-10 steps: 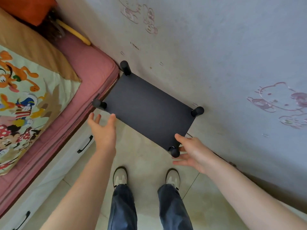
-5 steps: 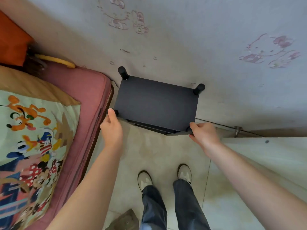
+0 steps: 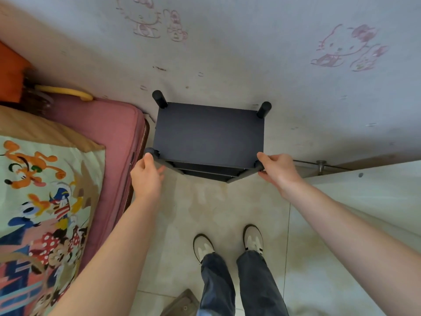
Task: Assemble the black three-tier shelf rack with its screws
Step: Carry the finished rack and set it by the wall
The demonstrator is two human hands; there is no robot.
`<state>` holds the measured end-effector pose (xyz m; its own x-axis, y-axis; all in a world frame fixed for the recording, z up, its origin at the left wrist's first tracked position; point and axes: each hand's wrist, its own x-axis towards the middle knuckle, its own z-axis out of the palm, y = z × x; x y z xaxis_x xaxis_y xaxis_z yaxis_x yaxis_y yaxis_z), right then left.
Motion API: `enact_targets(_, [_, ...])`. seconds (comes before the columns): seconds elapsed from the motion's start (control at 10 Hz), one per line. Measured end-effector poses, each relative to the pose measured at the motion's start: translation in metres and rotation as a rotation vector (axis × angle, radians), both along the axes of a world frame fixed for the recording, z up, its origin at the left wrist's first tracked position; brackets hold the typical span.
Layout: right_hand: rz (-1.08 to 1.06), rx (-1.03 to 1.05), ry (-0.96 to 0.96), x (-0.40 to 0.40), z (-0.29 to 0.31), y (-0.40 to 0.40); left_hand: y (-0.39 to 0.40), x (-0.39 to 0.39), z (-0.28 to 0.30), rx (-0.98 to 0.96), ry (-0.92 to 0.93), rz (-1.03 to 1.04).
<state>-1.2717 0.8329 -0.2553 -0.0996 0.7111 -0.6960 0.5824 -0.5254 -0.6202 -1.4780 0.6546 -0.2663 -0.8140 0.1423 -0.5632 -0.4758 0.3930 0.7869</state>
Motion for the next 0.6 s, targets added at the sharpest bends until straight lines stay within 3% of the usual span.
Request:
enact_targets(0.3, [-0.130, -0.121, 0.103, 0.006, 0.014, -0.004, -0.010, -0.002, 0.004, 0.020, -0.086, -0.064])
enact_targets(0.6, [0.016, -0.042, 0.010, 0.023, 0.051, -0.028, -0.023, 0.021, 0.049, 0.008, -0.152, -0.165])
